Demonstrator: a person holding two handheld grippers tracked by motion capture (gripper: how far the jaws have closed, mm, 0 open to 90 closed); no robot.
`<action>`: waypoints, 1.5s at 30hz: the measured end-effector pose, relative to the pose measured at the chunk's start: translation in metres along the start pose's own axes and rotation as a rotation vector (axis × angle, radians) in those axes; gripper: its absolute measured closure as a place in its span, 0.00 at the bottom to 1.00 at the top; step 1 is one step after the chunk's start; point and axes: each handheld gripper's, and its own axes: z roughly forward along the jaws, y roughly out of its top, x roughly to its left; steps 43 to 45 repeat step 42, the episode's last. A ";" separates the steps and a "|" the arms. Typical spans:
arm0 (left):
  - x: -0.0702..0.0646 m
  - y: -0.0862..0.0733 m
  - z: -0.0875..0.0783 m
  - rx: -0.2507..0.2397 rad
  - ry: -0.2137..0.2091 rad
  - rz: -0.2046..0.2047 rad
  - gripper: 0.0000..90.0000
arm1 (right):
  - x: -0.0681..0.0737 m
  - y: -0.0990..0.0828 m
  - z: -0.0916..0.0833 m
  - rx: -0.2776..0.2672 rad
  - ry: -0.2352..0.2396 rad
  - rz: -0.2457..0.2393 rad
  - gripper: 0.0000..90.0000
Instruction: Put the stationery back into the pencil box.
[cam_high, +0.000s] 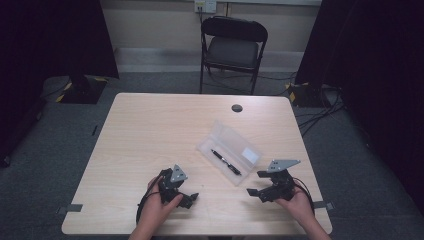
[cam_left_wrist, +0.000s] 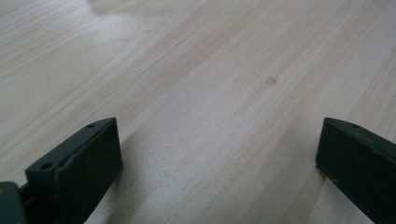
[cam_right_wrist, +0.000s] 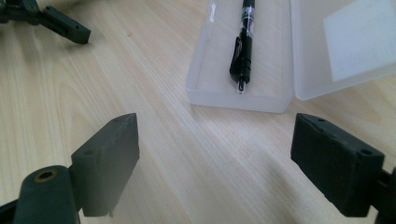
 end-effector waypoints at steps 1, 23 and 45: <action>0.000 0.000 0.000 -0.001 -0.002 -0.001 0.00 | 0.000 -0.001 0.001 -0.001 0.001 -0.003 0.16; 0.000 0.000 0.000 0.004 0.002 0.000 0.00 | -0.010 -0.026 0.006 0.039 -0.083 -0.083 0.15; 0.000 0.000 0.000 0.003 0.002 0.001 0.00 | -0.010 -0.029 0.006 0.023 -0.101 -0.095 0.14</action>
